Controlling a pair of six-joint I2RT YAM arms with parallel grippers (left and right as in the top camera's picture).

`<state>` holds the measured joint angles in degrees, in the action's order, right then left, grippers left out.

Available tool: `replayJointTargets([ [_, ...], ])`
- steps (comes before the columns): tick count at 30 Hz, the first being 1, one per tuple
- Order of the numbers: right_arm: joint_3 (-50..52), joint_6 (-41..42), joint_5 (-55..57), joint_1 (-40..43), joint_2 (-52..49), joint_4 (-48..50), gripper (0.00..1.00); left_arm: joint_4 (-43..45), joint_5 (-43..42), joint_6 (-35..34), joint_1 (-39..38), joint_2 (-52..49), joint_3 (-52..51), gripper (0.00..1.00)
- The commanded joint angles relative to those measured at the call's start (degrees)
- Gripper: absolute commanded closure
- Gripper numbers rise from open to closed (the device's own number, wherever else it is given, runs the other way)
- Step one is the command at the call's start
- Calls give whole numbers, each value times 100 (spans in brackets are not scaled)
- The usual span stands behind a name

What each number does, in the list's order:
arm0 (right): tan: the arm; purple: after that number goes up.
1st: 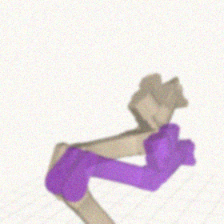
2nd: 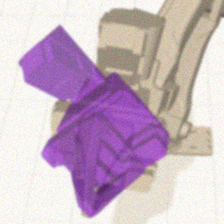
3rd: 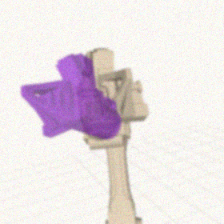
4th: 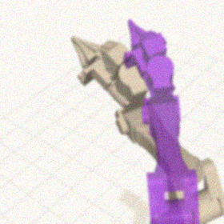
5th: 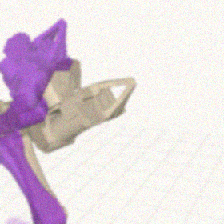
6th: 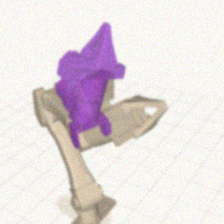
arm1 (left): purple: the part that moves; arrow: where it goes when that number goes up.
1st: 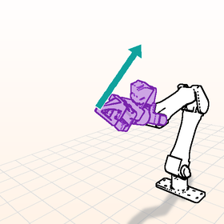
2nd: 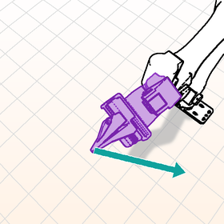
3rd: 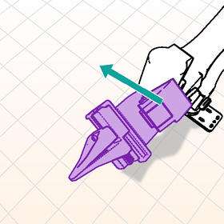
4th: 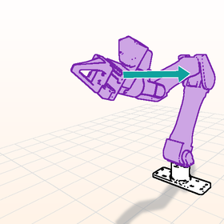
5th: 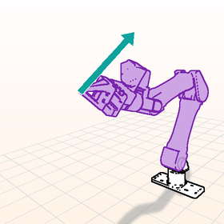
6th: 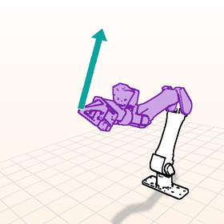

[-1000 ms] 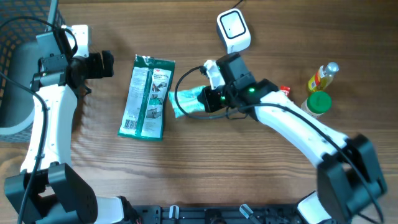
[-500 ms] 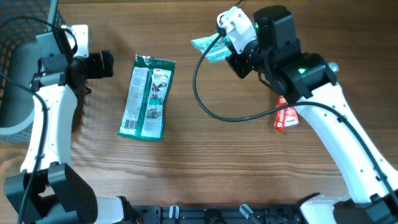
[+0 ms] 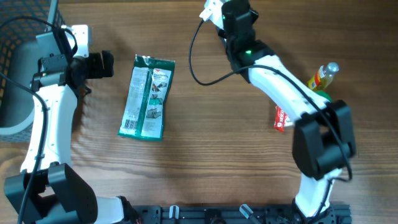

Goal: Scan the item barcode
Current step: 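Raise the wipes pack with the right gripper to the white scanner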

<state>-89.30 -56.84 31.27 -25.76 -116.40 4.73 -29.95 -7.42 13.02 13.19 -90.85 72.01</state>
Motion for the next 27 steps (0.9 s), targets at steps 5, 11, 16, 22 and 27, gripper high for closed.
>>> replayJointTargets([
  [5, -57, -872, 625, 24, -560, 282, 96, 11, -68, 70, 17, 74, 76, 0],
  [11, -26, 162, 181, 24, -577, -636, 95, 11, -68, 70, 17, 74, 76, 0],
  [16, -26, 905, -463, 24, -577, -1390, 96, 13, -68, 70, 17, 74, 76, 0],
  [22, -28, 1657, -632, 31, -358, -1506, 96, 11, -68, 72, 17, 74, 76, 0],
  [27, -28, 2334, -1281, 35, 820, -2457, 96, 11, -66, 72, 17, 74, 76, 0],
])
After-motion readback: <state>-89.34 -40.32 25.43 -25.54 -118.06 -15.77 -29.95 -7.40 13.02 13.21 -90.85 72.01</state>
